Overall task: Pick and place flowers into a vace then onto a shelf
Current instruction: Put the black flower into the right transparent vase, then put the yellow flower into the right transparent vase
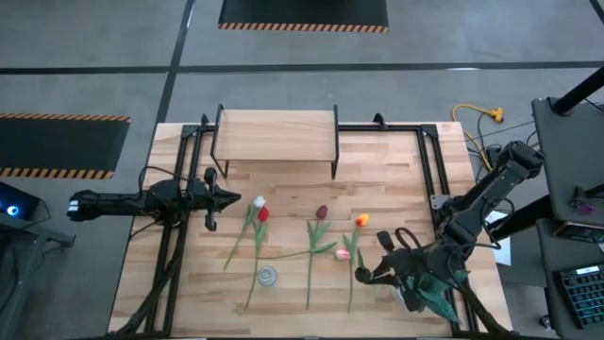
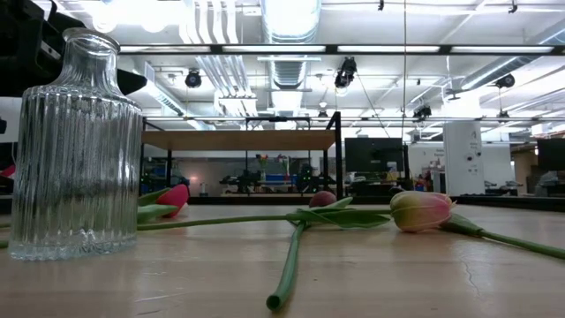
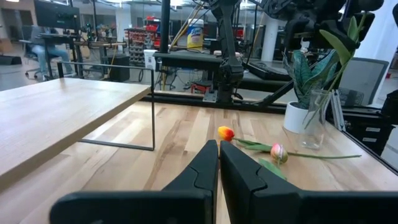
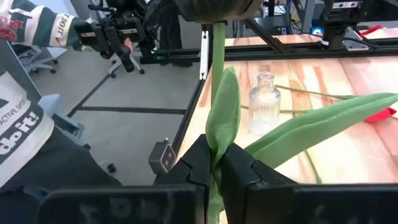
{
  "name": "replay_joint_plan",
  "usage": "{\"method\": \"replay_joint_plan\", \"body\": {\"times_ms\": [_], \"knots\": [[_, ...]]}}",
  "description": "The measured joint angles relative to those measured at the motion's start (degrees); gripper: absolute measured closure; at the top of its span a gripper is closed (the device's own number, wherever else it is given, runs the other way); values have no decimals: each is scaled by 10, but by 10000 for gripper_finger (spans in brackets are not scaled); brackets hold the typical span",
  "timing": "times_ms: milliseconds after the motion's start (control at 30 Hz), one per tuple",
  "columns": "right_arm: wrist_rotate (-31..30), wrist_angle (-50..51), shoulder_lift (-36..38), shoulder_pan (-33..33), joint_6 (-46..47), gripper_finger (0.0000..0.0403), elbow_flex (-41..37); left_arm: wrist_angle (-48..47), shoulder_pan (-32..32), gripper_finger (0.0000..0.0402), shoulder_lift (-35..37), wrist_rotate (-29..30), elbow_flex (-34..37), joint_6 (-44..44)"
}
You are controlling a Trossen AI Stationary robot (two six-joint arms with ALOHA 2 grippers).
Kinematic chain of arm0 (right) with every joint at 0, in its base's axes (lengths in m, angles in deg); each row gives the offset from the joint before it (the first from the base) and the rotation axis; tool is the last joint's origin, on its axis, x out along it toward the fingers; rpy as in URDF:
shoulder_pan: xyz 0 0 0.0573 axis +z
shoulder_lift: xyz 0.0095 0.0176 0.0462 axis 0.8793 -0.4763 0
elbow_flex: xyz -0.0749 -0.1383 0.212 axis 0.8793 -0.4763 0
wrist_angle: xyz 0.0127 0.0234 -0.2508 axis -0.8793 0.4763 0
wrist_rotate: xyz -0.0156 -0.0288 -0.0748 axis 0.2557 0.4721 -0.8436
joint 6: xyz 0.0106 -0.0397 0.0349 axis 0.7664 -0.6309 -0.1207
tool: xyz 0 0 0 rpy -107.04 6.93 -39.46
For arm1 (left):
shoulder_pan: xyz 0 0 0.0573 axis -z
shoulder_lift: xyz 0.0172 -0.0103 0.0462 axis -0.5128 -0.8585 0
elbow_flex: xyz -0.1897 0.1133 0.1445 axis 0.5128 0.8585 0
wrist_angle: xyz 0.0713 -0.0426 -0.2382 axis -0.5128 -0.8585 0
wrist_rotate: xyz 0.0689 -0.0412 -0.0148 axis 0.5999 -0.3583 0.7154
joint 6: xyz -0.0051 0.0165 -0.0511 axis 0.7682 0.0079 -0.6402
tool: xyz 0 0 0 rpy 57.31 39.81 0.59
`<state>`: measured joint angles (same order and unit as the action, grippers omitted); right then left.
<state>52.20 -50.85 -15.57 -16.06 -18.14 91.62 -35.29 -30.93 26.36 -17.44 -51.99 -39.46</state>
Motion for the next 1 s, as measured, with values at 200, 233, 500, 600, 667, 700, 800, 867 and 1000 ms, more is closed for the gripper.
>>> {"method": "replay_joint_plan", "body": {"times_ms": [200, 233, 500, 600, 667, 700, 800, 867, 1000], "knots": [[-22, 3, 0, 0, 54, 362, 0, 0, 0, 402, 0, 0, 0, 0], [-23, 4, 0, 0, 66, 354, 0, 0, 0, 402, 0, 0, 0, 0], [-23, 8, 6, 0, 100, 269, 0, 0, 0, 402, 0, 0, 0, 0], [-23, 7, 17, 0, 100, 239, 0, 0, 0, 402, 0, 0, 0, 0], [-23, 8, 30, 0, 100, 222, 0, 0, 0, 402, 0, 0, 0, 0], [-23, 8, 37, 0, 99, 215, 0, 0, 0, 402, 0, 0, 0, 0], [-23, 8, 60, 0, 94, 199, 1, 0, 0, 402, 0, 0, 0, 0], [-23, 9, 76, 0, 86, 192, 1, 0, 0, 402, 0, 0, 0, 0], [-24, 8, 106, 0, 68, 187, 1, 0, 0, 402, 0, 0, 0, 0]]}}
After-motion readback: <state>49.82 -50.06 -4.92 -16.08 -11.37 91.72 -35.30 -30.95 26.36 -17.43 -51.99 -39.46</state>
